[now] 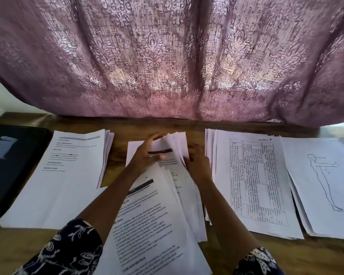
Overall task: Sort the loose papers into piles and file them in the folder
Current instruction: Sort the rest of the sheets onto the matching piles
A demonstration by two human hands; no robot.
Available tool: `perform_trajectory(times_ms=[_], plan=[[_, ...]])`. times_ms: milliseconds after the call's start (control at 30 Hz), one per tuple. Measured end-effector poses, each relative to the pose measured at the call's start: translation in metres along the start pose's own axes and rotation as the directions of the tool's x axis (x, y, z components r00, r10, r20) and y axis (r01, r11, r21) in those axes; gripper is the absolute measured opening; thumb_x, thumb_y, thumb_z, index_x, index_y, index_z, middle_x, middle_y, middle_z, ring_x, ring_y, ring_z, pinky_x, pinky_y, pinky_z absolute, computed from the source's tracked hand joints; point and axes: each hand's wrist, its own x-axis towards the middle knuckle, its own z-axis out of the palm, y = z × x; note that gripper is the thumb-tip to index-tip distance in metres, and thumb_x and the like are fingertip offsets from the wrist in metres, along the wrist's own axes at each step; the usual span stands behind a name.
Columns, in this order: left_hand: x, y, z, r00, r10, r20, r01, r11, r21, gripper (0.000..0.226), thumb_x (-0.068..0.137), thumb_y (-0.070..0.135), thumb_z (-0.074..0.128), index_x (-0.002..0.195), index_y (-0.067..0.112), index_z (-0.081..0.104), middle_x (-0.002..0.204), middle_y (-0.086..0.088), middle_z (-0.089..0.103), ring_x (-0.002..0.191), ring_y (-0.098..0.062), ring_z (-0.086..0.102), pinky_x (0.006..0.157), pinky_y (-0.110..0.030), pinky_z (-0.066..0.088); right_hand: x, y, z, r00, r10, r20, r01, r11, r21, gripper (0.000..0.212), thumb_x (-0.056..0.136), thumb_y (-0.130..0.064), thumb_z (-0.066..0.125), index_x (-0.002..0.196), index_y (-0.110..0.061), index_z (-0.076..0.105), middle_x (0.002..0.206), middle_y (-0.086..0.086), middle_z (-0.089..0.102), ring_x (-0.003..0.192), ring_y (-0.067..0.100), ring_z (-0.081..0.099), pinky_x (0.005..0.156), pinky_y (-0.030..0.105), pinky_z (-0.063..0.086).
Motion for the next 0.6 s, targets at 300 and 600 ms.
perform_trajectory(times_ms=[300,600], plan=[[0.004,-0.012,0.008,0.993,-0.009,-0.119,0.06,0.899,0.433,0.072,0.085,0.043,0.067,0.145,0.036,0.028,0.147,0.009,0.041,0.134,-0.015,0.039,0.114,-0.044,0.031,0.024,-0.042,-0.057,0.958,-0.131,-0.254,0.075,0.973,-0.22,0.021,0.094,-0.022,0.053,0.106,-0.014,0.066,0.1,0.014,0.07,0.094,0.034,0.063,0.067,0.03,0.04],[0.009,-0.011,0.009,0.996,-0.049,-0.073,0.088,0.65,0.755,0.076,0.086,0.066,0.046,0.146,0.022,0.036,0.155,0.001,0.033,0.144,-0.021,0.029,0.118,-0.054,0.012,0.01,-0.119,-0.149,0.85,-0.455,-0.264,0.205,0.75,-0.629,0.023,0.097,-0.02,0.047,0.111,-0.022,0.065,0.099,0.012,0.069,0.088,0.03,0.062,0.066,0.027,0.03]])
